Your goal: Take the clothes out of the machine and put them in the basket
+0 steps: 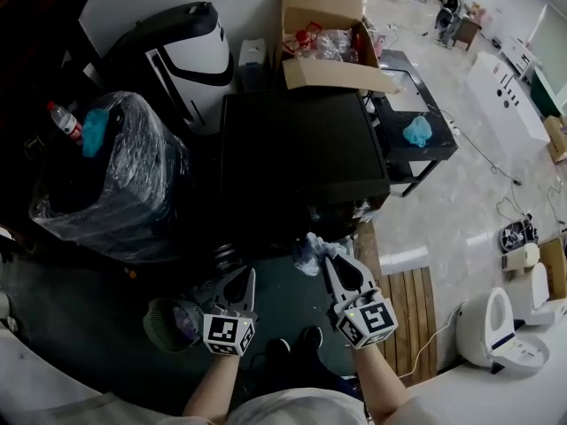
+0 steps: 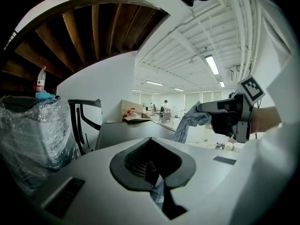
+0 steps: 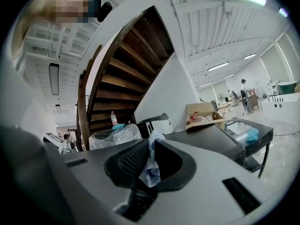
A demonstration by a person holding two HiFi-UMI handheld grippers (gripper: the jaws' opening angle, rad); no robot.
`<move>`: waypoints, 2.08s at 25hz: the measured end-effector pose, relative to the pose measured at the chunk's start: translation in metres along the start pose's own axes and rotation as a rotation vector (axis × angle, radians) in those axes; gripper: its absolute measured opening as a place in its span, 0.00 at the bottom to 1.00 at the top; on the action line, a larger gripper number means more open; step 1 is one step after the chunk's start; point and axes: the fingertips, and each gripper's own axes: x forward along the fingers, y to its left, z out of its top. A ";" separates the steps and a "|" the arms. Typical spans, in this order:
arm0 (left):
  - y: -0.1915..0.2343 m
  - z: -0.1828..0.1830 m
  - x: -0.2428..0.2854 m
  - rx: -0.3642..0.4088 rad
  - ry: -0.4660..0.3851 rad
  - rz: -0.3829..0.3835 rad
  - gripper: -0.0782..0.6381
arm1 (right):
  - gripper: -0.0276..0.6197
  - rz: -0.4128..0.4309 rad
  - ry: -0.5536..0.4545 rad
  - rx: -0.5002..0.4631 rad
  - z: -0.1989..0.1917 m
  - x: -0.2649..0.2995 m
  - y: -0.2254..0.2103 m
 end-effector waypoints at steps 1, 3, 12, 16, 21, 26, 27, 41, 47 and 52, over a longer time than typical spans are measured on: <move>0.000 0.007 -0.003 -0.001 -0.006 0.001 0.14 | 0.12 0.006 -0.008 -0.004 0.008 -0.001 0.003; -0.001 0.021 -0.008 -0.003 -0.021 0.004 0.14 | 0.12 0.023 -0.024 -0.015 0.022 -0.004 0.010; -0.008 0.081 -0.035 0.006 -0.097 0.008 0.14 | 0.12 0.100 -0.120 -0.043 0.093 -0.026 0.046; -0.009 0.093 -0.043 0.017 -0.114 0.011 0.14 | 0.12 0.127 -0.147 -0.065 0.116 -0.025 0.057; -0.009 0.100 -0.052 0.031 -0.121 0.033 0.14 | 0.12 0.147 -0.173 -0.079 0.136 -0.026 0.064; -0.010 0.111 -0.061 0.022 -0.132 0.052 0.14 | 0.12 0.178 -0.188 -0.088 0.146 -0.029 0.066; -0.009 0.114 -0.062 0.014 -0.132 0.057 0.14 | 0.12 0.184 -0.189 -0.091 0.148 -0.029 0.066; 0.003 0.183 -0.109 0.013 -0.244 0.187 0.14 | 0.12 0.258 -0.202 -0.126 0.175 -0.039 0.068; 0.011 0.203 -0.131 0.031 -0.281 0.230 0.14 | 0.12 0.321 -0.233 -0.128 0.198 -0.035 0.088; 0.038 0.206 -0.163 0.036 -0.301 0.316 0.14 | 0.12 0.405 -0.230 -0.123 0.201 -0.018 0.124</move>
